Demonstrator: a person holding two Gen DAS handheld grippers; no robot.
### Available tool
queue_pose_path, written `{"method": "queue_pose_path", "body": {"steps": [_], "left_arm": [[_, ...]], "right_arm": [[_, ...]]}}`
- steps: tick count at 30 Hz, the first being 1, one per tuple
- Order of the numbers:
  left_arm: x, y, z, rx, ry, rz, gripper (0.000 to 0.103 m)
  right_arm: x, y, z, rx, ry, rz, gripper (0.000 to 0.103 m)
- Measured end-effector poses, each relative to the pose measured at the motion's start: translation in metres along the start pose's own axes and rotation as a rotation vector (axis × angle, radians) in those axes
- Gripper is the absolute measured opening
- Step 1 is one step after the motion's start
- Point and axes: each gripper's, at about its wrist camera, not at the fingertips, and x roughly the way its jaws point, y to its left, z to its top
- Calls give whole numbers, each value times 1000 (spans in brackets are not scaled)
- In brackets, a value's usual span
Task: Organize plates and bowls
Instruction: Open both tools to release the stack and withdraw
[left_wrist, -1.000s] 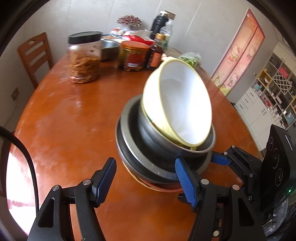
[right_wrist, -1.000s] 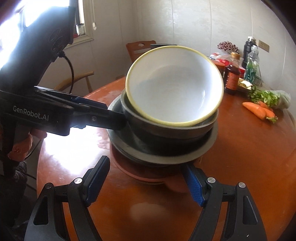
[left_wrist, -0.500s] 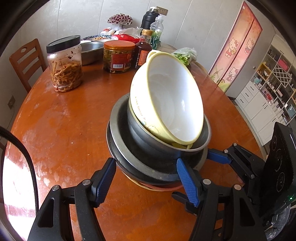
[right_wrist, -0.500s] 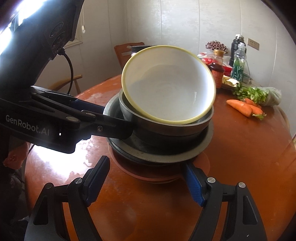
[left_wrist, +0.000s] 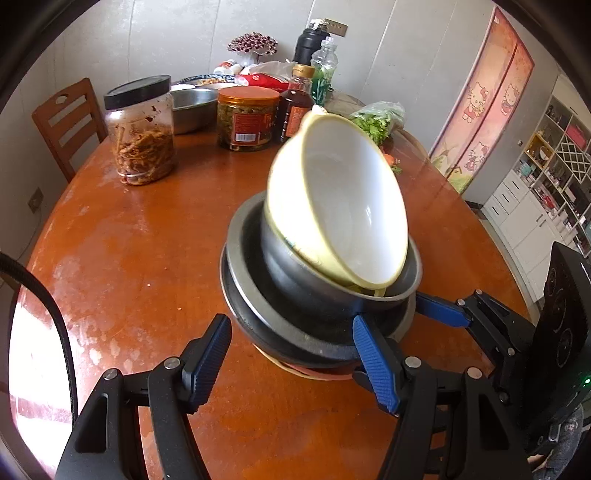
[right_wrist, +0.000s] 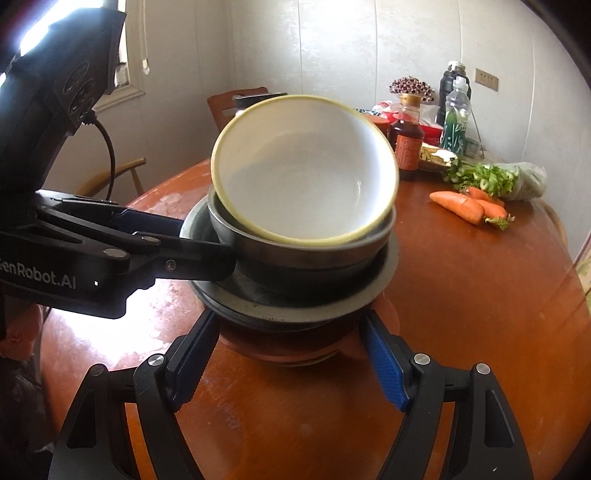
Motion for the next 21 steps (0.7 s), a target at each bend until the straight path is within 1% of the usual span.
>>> {"method": "queue_pose_path", "body": {"steps": [4,10,17,21], "left_arm": [[-6,0,-4,-10,-20,17,69],[-18,0,-13,-25,-46,45,69],[-32,-2,-32,-35,-69,137,69],[-40,-7,-47,-45,-87,156,69]], "right_arm": [[-3,-2,0,15,3,7,79],[-14,-1,-3,24,-12,-16,80],[-31,6,-8,34,-35,-35,80],[-43,11,-14,42,-51,-55,80]]}}
